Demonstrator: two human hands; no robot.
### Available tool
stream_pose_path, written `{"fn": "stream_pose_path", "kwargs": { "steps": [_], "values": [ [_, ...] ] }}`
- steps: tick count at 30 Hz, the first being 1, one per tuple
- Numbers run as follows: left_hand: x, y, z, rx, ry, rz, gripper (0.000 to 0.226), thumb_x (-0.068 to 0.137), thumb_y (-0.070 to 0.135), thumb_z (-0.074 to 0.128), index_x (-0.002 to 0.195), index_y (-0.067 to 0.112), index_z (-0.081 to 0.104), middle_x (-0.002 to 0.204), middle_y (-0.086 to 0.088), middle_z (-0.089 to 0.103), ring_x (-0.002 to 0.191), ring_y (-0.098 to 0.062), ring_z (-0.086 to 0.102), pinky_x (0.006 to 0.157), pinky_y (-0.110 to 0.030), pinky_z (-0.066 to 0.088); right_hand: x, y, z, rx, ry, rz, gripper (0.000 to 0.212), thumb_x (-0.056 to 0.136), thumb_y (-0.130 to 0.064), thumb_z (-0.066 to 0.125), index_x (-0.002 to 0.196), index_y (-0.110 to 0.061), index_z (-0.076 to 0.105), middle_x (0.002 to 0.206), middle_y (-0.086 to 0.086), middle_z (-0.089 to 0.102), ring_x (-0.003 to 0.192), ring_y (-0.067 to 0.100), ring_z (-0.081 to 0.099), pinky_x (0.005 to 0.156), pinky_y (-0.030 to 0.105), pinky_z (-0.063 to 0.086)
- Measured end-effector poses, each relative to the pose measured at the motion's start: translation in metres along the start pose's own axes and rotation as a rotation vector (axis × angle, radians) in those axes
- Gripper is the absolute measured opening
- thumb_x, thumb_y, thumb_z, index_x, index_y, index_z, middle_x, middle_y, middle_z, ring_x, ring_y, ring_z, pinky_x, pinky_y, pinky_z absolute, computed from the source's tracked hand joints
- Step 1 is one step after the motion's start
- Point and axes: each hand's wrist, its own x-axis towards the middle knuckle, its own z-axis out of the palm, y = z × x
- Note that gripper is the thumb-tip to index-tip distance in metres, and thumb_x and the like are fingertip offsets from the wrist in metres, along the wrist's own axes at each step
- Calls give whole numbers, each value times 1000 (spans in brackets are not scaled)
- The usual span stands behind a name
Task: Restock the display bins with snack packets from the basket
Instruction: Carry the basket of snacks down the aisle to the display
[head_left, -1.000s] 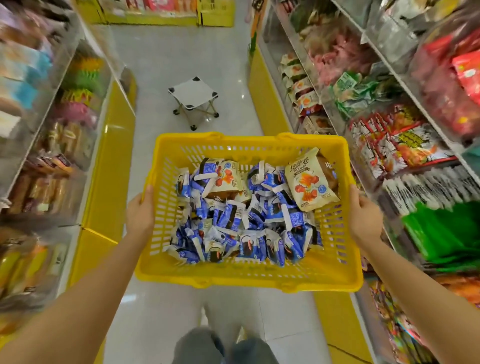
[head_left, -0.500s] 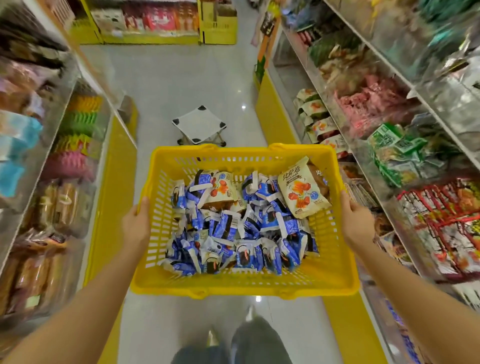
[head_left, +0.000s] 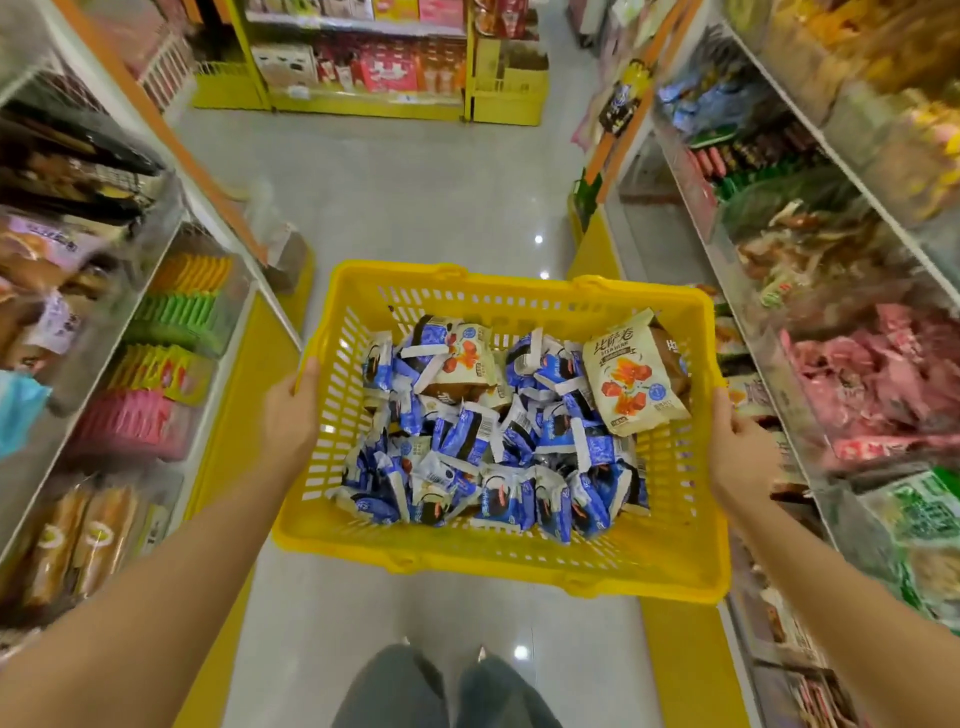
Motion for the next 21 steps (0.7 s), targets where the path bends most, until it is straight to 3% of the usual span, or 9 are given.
{"fn": "stream_pose_path", "kwargs": {
  "steps": [2, 6, 12, 15, 21],
  "values": [
    [39, 9, 8, -13, 11, -14, 48, 98, 42, 37, 70, 6, 52, 64, -16, 45, 65, -34, 41, 55, -35, 31, 29, -22, 22, -15, -29, 2, 57, 96, -52, 32, 54, -14, 27, 51, 5, 32, 49, 20, 31, 49, 32, 21],
    [110, 30, 24, 57, 7, -22, 45, 98, 43, 36, 60, 19, 34, 59, 0, 31, 57, -17, 30, 51, -28, 21, 81, -63, 65, -30, -28, 0, 56, 96, -52, 32, 55, -15, 26, 50, 4, 28, 48, 18, 27, 49, 32, 16],
    [228, 65, 61, 13, -51, -55, 38, 97, 47, 37, 65, 26, 40, 62, 8, 33, 57, -6, 31, 60, -32, 28, 156, -113, 120, -34, -19, 31, 57, 96, -54, 31, 54, -16, 22, 49, 2, 27, 47, 17, 28, 50, 30, 17],
    [286, 81, 91, 43, -73, -41, 42, 96, 51, 36, 63, 25, 41, 62, 6, 37, 57, -11, 34, 56, -31, 28, 197, -132, 144, -67, 11, 74, 58, 95, -55, 31, 52, -18, 24, 47, 1, 30, 46, 18, 32, 48, 29, 19],
    [392, 120, 155, 93, -116, -44, 56, 93, 57, 34, 80, 8, 56, 77, -13, 56, 73, -27, 51, 70, -44, 43, 294, -163, 186, -65, 8, 125, 56, 96, -54, 30, 57, -13, 28, 54, 6, 35, 51, 20, 35, 49, 31, 21]
  ]
}}
